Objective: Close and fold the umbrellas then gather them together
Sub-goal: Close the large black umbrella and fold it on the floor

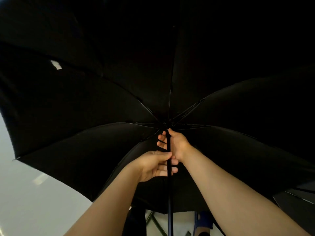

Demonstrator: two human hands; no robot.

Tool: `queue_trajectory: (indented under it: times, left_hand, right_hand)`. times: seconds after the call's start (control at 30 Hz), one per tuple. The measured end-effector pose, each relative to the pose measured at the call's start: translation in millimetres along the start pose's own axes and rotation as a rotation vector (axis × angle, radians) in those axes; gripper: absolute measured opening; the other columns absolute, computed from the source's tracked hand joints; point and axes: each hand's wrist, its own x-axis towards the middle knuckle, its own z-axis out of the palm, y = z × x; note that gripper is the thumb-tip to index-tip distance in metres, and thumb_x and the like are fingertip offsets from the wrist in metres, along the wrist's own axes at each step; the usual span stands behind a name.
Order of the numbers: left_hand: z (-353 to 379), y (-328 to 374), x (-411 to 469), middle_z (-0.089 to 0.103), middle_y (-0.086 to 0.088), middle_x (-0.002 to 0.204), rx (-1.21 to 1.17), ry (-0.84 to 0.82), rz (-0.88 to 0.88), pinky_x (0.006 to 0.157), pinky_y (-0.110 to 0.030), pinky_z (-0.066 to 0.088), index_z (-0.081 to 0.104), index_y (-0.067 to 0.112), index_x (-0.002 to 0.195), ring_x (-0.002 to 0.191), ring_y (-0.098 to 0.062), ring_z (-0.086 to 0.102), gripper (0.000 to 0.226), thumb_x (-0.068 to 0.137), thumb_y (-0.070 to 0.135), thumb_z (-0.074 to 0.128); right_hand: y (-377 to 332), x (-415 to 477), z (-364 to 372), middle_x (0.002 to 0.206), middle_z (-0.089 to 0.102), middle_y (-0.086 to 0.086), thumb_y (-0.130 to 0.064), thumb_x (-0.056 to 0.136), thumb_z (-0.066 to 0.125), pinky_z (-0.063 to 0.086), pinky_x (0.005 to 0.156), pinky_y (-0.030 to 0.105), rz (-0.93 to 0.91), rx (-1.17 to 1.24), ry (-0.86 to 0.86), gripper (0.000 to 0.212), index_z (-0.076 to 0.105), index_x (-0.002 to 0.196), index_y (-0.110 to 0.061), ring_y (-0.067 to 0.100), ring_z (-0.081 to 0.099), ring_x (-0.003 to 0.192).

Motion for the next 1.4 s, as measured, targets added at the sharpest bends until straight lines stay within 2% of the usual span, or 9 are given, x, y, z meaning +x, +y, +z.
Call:
queue_trajectory:
  times: [0.2, 0.53, 0.73, 0.9, 1.0, 1.1, 1.23, 1.3, 1.4]
  left_hand:
    - [-7.7, 1.7, 7.6, 0.075, -0.010, 0.091, -0.047, 0.168, 0.061, 0.068, -0.030, 0.061, 0.067, 0.003, 0.109, 0.079, -0.019, 0.073, 0.024, 0.099, 0.022, 0.058]
    - [-8.5, -2.8, 11.4, 0.071, 0.001, 0.080, 0.153, 0.054, -0.053, 0.077, -0.038, 0.061, 0.066, 0.010, 0.112, 0.075, -0.015, 0.063, 0.016, 0.097, 0.010, 0.059]
    - [1.1, 2.4, 42.3, 0.070, -0.011, 0.100, 0.021, 0.383, 0.094, 0.056, -0.030, 0.059, 0.061, 0.004, 0.115, 0.089, -0.025, 0.071, 0.022, 0.105, 0.014, 0.044]
    - [-0.4, 14.9, 29.9, 0.074, -0.011, 0.108, 0.250, 0.159, -0.067, 0.069, -0.028, 0.059, 0.065, 0.007, 0.116, 0.095, -0.020, 0.072, 0.020, 0.098, 0.009, 0.058]
    - [2.3, 20.9, 23.8, 0.072, -0.003, 0.101, 0.338, 0.014, -0.195, 0.066, -0.023, 0.057, 0.063, 0.011, 0.118, 0.080, -0.011, 0.071, 0.021, 0.098, 0.014, 0.057]
    - [4.6, 21.9, 29.9, 0.070, -0.008, 0.099, 0.180, 0.144, -0.094, 0.063, -0.022, 0.058, 0.063, 0.003, 0.117, 0.082, -0.014, 0.069, 0.021, 0.099, 0.011, 0.056]
    - [8.6, 29.4, 35.7, 0.070, -0.016, 0.097, 0.073, 0.292, 0.086, 0.055, -0.022, 0.057, 0.054, -0.007, 0.129, 0.072, -0.016, 0.067, 0.033, 0.098, 0.004, 0.057]
    - [14.4, 36.0, 35.5, 0.070, -0.017, 0.100, 0.051, 0.294, 0.126, 0.055, -0.022, 0.055, 0.041, 0.000, 0.142, 0.076, -0.016, 0.068, 0.053, 0.093, 0.001, 0.063]
    - [25.8, 46.5, 34.1, 0.065, -0.019, 0.110, 0.033, 0.260, 0.191, 0.060, -0.024, 0.058, 0.047, 0.003, 0.140, 0.088, -0.023, 0.065, 0.045, 0.097, 0.008, 0.059]
  right_hand:
    - [19.7, 0.8, 6.2, 0.074, 0.072, 0.007, -0.044, 0.096, 0.051, 0.036, 0.061, 0.032, 0.133, -0.095, -0.007, 0.035, 0.061, 0.081, -0.015, 0.018, 0.047, 0.059]
    - [14.9, 2.5, -7.6, 0.104, 0.071, 0.004, -0.047, 0.107, 0.035, 0.042, 0.107, 0.051, 0.139, -0.538, 0.022, 0.041, 0.066, 0.107, -0.019, 0.026, 0.063, 0.100]
    - [9.3, -2.8, -23.7, 0.117, 0.067, 0.005, -0.033, 0.106, 0.044, 0.041, 0.109, 0.054, 0.088, -0.615, -0.038, 0.028, 0.064, 0.121, -0.021, 0.028, 0.065, 0.113]
    - [10.7, -0.3, -31.3, 0.127, 0.069, 0.010, -0.036, 0.104, 0.051, 0.052, 0.098, 0.050, 0.043, -0.629, -0.102, 0.032, 0.060, 0.129, -0.018, 0.033, 0.065, 0.115]
    - [9.3, 2.5, -35.2, 0.121, 0.071, 0.000, -0.031, 0.104, 0.051, 0.055, 0.069, 0.036, 0.009, -0.603, -0.092, 0.029, 0.056, 0.130, -0.020, 0.022, 0.065, 0.088]
    - [3.5, -6.3, -38.7, 0.088, 0.067, -0.003, -0.033, 0.103, 0.053, 0.051, 0.090, 0.044, 0.006, -0.657, -0.161, 0.025, 0.058, 0.124, -0.022, 0.011, 0.060, 0.064]
    - [-16.8, -43.4, -44.4, 0.110, 0.069, -0.001, -0.042, 0.101, 0.055, 0.049, 0.098, 0.051, -0.009, -0.697, -0.241, 0.060, 0.030, 0.156, -0.035, 0.023, 0.062, 0.118]
    - [-35.5, -69.5, -45.7, 0.146, 0.051, 0.002, -0.044, 0.100, 0.054, 0.047, 0.102, 0.055, -0.057, -0.694, -0.281, 0.055, 0.036, 0.153, -0.043, 0.029, 0.051, 0.132]
    - [-59.7, -107.8, -39.1, 0.153, 0.045, 0.000, -0.047, 0.101, 0.048, 0.039, 0.111, 0.059, -0.143, -0.707, -0.369, 0.039, 0.054, 0.140, -0.047, 0.027, 0.050, 0.135]
